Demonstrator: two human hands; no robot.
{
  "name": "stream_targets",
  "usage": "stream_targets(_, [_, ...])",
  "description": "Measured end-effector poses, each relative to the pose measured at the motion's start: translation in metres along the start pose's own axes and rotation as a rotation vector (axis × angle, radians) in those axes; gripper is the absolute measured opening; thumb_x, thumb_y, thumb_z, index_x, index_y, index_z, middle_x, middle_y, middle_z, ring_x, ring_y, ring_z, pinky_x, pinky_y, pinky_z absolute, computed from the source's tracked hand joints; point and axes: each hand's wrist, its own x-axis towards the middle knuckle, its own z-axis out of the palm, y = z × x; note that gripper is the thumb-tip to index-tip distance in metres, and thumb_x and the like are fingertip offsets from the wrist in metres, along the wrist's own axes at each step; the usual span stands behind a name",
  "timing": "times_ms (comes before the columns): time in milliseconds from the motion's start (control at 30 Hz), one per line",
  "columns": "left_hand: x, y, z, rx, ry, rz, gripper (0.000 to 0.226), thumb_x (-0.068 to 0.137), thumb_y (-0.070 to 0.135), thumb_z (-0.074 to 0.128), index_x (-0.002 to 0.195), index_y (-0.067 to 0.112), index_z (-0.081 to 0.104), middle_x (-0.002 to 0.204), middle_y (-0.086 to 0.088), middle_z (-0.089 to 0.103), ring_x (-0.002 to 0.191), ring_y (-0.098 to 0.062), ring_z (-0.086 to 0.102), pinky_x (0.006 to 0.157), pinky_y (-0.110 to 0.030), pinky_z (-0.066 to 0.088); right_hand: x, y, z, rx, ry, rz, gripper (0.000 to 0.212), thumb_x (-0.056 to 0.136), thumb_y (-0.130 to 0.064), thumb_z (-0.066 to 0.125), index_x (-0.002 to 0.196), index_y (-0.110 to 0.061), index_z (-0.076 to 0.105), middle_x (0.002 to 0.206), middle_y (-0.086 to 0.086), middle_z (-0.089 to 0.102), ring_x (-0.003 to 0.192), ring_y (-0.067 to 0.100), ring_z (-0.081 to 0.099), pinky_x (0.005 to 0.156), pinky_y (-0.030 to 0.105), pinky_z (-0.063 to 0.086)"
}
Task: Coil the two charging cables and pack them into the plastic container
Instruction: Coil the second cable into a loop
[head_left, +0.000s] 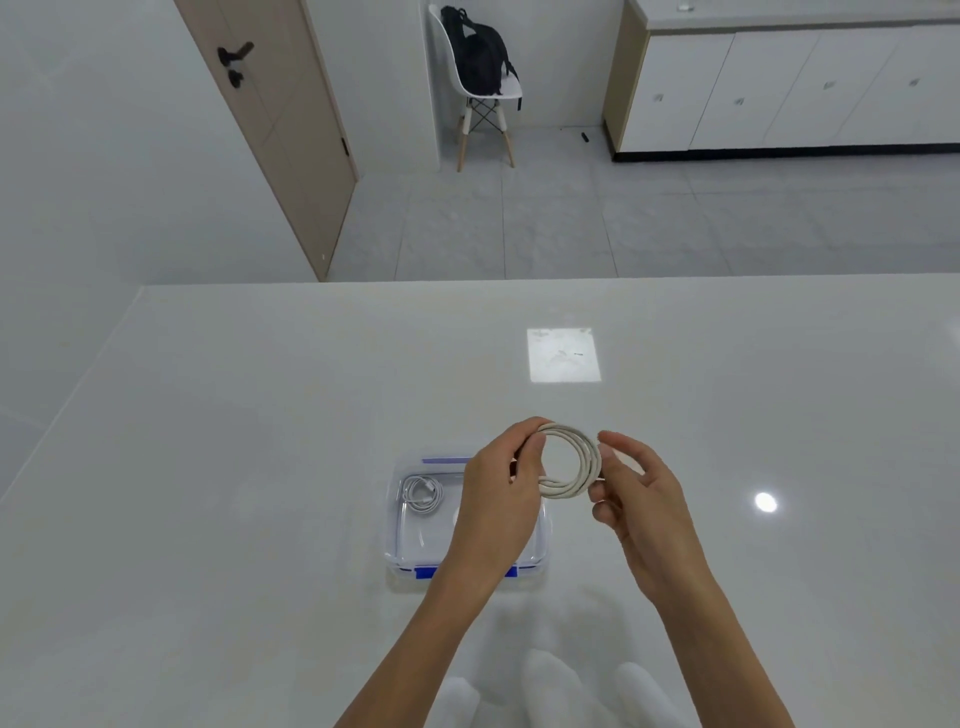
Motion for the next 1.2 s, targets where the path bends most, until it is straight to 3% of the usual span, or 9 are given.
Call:
stream_targets(100, [0.001,0.0,-0.002,0.004,0.025,0.047,0.034,0.101,0.022,0.048,0.092,0.053,0.058,0.088,0.037,0.064,0.091,-0.001,0.063,0.076,-0.014,0.052,0.003,-0.007,-0.007,-0.03,-0.12,0.061,0.019,0.099,-0.015,0.054,0.107,-0.008,0.07,0.069,0.004,0.061,0.057,0.012,0.052,0.054,0.022,0.048])
stream_targets(233, [0.001,0.001,-0.001,0.053,0.034,0.087,0.027,0.101,0.019,0.05,0.098,0.043,0.063,0.088,0.032,0.065,0.091,0.005,0.063,0.077,-0.007,0.048,-0.003,-0.017,-0.007,0.127,-0.32,0.181,0.033,0.103,-0.022,0.046,0.102,-0.007,0.075,0.089,0.008,0.073,0.072,0.012,0.066,0.057,0.021,0.053])
stream_targets(367, [0.0,-0.004,0.002,0.089,0.049,0.079,0.024,0.1,0.02,0.05,0.112,0.034,0.066,0.095,0.027,0.062,0.092,0.012,0.061,0.077,-0.004,0.047,-0.005,-0.019,-0.006,0.345,-0.349,0.227,0.026,0.091,-0.016,0.054,0.09,-0.007,0.079,0.092,0.008,0.072,0.072,0.014,0.068,0.06,0.024,0.056])
stream_targets(500, [-0.001,-0.009,0.003,0.147,0.087,0.108,0.025,0.1,0.02,0.051,0.117,0.029,0.067,0.093,0.021,0.064,0.09,0.0,0.064,0.079,-0.011,0.051,-0.004,-0.018,-0.008,0.478,-0.425,0.317,0.04,0.094,-0.033,0.051,0.103,-0.002,0.075,0.101,0.014,0.072,0.084,0.022,0.069,0.072,0.03,0.056])
stream_targets(600, [0.001,-0.012,0.003,0.185,0.11,0.09,0.026,0.1,0.02,0.05,0.12,0.026,0.067,0.097,0.014,0.066,0.087,0.0,0.063,0.076,-0.004,0.047,-0.005,-0.014,-0.003,0.215,-0.468,0.148,0.031,0.097,-0.021,0.052,0.122,-0.013,0.068,0.119,0.011,0.07,0.103,0.021,0.068,0.09,0.033,0.049])
stream_targets(733, [0.001,-0.013,0.001,0.143,0.092,0.043,0.022,0.1,0.022,0.051,0.111,0.031,0.068,0.097,0.02,0.066,0.089,0.01,0.062,0.075,-0.001,0.044,-0.004,-0.011,0.001,-0.122,-0.395,0.036,0.031,0.1,-0.011,0.049,0.124,-0.021,0.065,0.117,0.0,0.073,0.115,0.017,0.065,0.092,0.029,0.047])
stream_targets(867, [0.002,-0.012,-0.002,0.137,0.136,0.012,0.021,0.1,0.024,0.051,0.111,0.031,0.067,0.095,0.027,0.061,0.086,0.012,0.06,0.074,0.002,0.042,-0.005,-0.017,0.003,-0.085,-0.437,0.142,0.031,0.102,-0.016,0.044,0.114,-0.016,0.073,0.114,0.004,0.073,0.101,0.019,0.064,0.085,0.032,0.048])
stream_targets(1033, [0.002,-0.01,0.001,0.103,0.162,0.062,0.022,0.1,0.022,0.051,0.112,0.031,0.066,0.097,0.027,0.062,0.092,0.012,0.06,0.078,0.0,0.043,-0.007,-0.005,0.017,0.177,-0.242,0.102,0.03,0.101,-0.021,0.047,0.105,-0.01,0.074,0.089,0.009,0.066,0.073,0.017,0.058,0.073,0.033,0.049])
stream_targets(1200, [0.003,-0.007,0.001,0.024,0.184,0.041,0.021,0.1,0.025,0.05,0.105,0.041,0.062,0.097,0.031,0.062,0.095,-0.002,0.065,0.077,-0.005,0.048,-0.01,0.001,0.021,0.245,-0.093,0.0,0.025,0.1,-0.019,0.053,0.119,-0.028,0.066,0.081,0.004,0.068,0.062,0.01,0.056,0.055,0.021,0.05])
